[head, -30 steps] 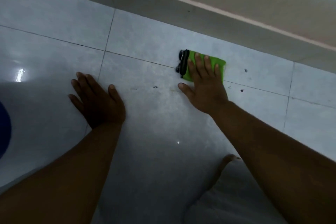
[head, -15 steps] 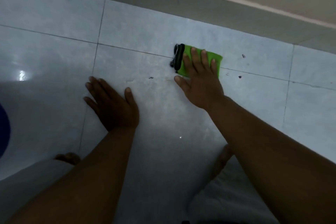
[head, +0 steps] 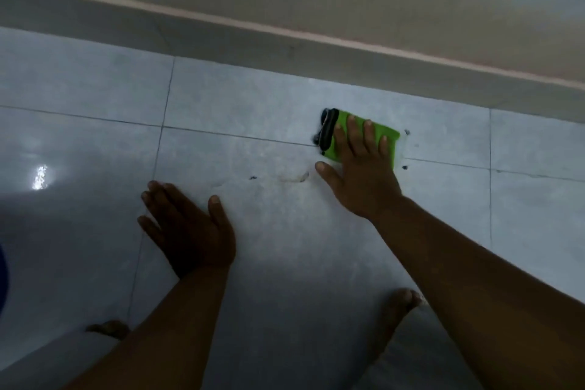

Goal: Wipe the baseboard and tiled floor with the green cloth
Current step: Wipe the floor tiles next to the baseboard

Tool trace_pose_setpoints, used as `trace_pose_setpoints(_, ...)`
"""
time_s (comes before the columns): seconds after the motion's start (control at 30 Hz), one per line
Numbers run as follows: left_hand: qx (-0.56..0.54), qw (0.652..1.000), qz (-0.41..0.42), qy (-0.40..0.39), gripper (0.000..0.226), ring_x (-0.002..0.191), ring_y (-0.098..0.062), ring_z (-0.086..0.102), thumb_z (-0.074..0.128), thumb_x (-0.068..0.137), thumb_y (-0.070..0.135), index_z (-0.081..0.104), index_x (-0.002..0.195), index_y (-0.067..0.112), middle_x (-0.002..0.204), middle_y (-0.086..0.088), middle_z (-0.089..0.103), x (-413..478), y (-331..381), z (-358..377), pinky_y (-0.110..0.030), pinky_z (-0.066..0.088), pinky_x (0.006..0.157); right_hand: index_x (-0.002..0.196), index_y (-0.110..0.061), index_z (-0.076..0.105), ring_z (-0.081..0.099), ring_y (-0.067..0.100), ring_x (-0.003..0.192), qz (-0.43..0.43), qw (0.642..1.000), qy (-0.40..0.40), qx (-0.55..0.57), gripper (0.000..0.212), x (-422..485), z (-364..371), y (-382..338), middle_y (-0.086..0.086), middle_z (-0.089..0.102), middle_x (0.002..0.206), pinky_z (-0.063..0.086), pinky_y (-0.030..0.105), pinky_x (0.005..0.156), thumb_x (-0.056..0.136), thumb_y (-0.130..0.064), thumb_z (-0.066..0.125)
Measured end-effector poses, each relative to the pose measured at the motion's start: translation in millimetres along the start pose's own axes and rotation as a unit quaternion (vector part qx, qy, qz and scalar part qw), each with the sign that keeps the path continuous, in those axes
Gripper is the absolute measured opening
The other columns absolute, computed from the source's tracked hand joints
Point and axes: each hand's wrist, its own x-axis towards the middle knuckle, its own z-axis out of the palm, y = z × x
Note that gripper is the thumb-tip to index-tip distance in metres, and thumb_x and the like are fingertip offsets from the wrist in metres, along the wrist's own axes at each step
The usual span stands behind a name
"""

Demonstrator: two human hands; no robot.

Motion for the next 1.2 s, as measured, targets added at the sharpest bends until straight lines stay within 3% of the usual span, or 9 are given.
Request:
trace_pose_setpoints(0.2, 0.006, 1.000, 0.000, 0.010, 0.078, 0.154, -0.036, 0.006, 0.028, 0.100, 0.049, 0.009, 0.156, -0.001, 0.165, -0.021, 0.008, 0, 0, 1, -0.056, 0.006, 0.124, 0.155, -0.021, 0.005, -0.007, 0.031, 0.149, -0.016, 1.000, -0.010, -0.005, 0.080, 45, -20, 40, 0.005, -0.005, 0.163, -0.001, 0.053, 0.119, 0.091, -0.068, 0.018)
trace_pose_setpoints(0.4, 0.001, 1.000, 0.000, 0.009, 0.078, 0.154, -0.036, 0.005, 0.029, 0.100, 0.049, 0.009, 0.156, -0.001, 0.165, -0.021, 0.007, 1, 0, 1, -0.057, 0.005, 0.124, 0.154, -0.016, 0.013, 0.000, 0.035, 0.149, -0.007, 1.000, 0.006, -0.009, 0.083, -10, -2, 34, 0.011, 0.005, 0.163, 0.003, 0.056, 0.118, 0.090, -0.068, 0.017)
trace_pose_setpoints(0.53, 0.001, 1.000, 0.000, 0.009, 0.078, 0.154, -0.036, 0.005, 0.028, 0.100, 0.049, 0.009, 0.156, -0.001, 0.165, -0.021, 0.007, 0, -1, 1, -0.057, 0.005, 0.124, 0.155, -0.018, 0.009, -0.005, 0.033, 0.149, -0.037, 0.999, -0.023, -0.017, 0.085, 1, -9, 45, 0.008, -0.001, 0.163, 0.001, 0.054, 0.119, 0.088, -0.070, 0.014)
trace_pose_setpoints(0.67, 0.002, 1.000, -0.002, 0.008, 0.078, 0.154, -0.036, 0.006, 0.027, 0.100, 0.050, 0.009, 0.156, -0.001, 0.165, -0.021, 0.007, 0, -1, 0, -0.057, 0.006, 0.124, 0.155, -0.020, 0.007, -0.005, 0.031, 0.149, 0.017, 0.999, -0.030, 0.013, 0.081, 40, -27, 72, 0.006, -0.004, 0.163, -0.002, 0.052, 0.118, 0.091, -0.068, 0.020)
trace_pose_setpoints(0.8, 0.002, 1.000, -0.002, 0.009, 0.077, 0.154, -0.036, 0.007, 0.029, 0.101, 0.049, 0.010, 0.156, -0.001, 0.165, -0.021, 0.009, 0, 1, 1, -0.058, 0.007, 0.123, 0.154, -0.017, 0.011, -0.001, 0.035, 0.149, 0.070, 0.997, -0.009, 0.029, 0.084, 16, -18, 72, 0.011, 0.002, 0.163, 0.003, 0.056, 0.118, 0.087, -0.067, 0.020)
trace_pose_setpoints(0.93, -0.001, 1.000, 0.000, 0.010, 0.077, 0.154, -0.037, 0.007, 0.030, 0.101, 0.049, 0.010, 0.156, -0.001, 0.165, -0.021, 0.008, 1, 1, 0, -0.058, 0.006, 0.123, 0.153, -0.014, 0.019, 0.006, 0.039, 0.148, 0.024, 1.000, 0.001, 0.013, 0.081, -31, 2, 31, 0.014, 0.011, 0.161, 0.007, 0.059, 0.115, 0.090, -0.064, 0.022)
trace_pose_setpoints(1.07, -0.004, 1.000, -0.003, 0.010, 0.078, 0.154, -0.037, 0.007, 0.031, 0.101, 0.049, 0.009, 0.156, -0.001, 0.165, -0.021, 0.008, 0, 0, -1, -0.058, 0.006, 0.123, 0.150, -0.009, 0.030, 0.019, 0.046, 0.143, -0.034, 0.999, -0.021, -0.012, 0.079, -4, -2, 61, 0.019, 0.023, 0.157, 0.017, 0.066, 0.112, 0.094, -0.064, 0.020)
trace_pose_setpoints(1.13, 0.000, 1.000, -0.004, 0.012, 0.077, 0.154, -0.036, 0.007, 0.030, 0.102, 0.049, 0.009, 0.156, -0.002, 0.165, -0.021, 0.008, -1, 0, -1, -0.057, 0.006, 0.123, 0.149, -0.005, 0.031, 0.025, 0.051, 0.139, 0.000, 0.999, 0.009, -0.031, 0.084, 16, -6, 90, 0.024, 0.027, 0.154, 0.022, 0.070, 0.108, 0.094, -0.067, 0.015)
trace_pose_setpoints(1.2, 0.002, 1.000, -0.001, 0.008, 0.077, 0.154, -0.036, 0.006, 0.029, 0.102, 0.049, 0.009, 0.156, -0.002, 0.165, -0.021, 0.008, 0, 0, -1, -0.057, 0.006, 0.124, 0.154, -0.011, 0.015, 0.011, 0.044, 0.146, 0.090, 0.996, -0.011, -0.009, 0.086, 17, -12, 105, 0.019, 0.010, 0.160, 0.011, 0.063, 0.115, 0.091, -0.069, 0.017)
